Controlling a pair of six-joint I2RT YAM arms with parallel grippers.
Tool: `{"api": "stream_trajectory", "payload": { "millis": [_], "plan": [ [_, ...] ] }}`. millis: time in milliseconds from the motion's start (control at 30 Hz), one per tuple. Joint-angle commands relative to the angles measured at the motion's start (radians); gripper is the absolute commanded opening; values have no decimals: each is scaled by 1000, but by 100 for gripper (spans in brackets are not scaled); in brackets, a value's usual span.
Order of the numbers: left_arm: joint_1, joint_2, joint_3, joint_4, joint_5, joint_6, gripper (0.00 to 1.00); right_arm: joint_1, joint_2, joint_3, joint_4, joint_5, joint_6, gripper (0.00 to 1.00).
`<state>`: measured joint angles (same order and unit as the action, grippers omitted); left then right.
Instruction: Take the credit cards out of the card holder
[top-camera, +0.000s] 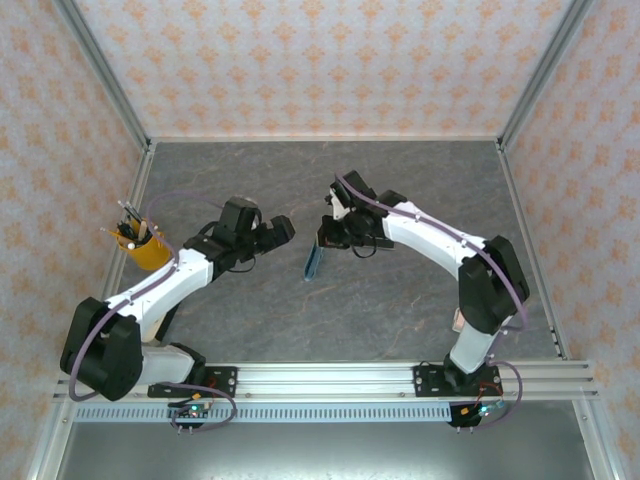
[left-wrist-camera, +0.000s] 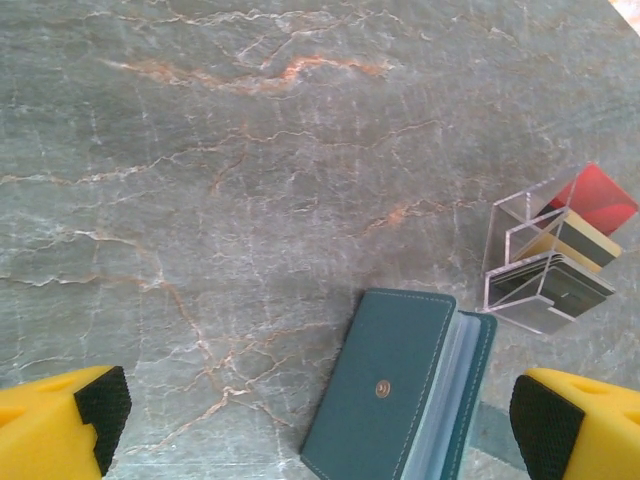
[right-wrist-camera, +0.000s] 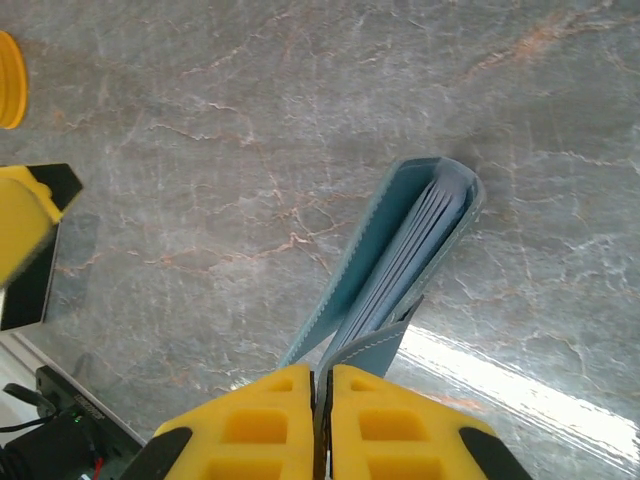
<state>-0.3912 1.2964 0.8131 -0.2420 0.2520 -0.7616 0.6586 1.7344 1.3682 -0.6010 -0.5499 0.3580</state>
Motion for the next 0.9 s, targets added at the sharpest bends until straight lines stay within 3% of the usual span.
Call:
{"api": "stream_trajectory", "payload": {
  "millis": [0, 233, 633, 867],
  "plan": [
    [6, -16, -20, -26, -26, -10, 100, 1, 17, 38, 14, -15, 3, 10],
    [6, 2, -15, -16, -3, -13, 100, 1, 21, 55, -22, 61, -5, 9],
    [6, 19, -17, 17, 55, -18, 100, 1, 32, 54, 39, -21, -16, 10],
    [6, 25, -21, 27, 67, -19, 94, 1, 42, 56, 43, -29, -30, 9]
  ]
}}
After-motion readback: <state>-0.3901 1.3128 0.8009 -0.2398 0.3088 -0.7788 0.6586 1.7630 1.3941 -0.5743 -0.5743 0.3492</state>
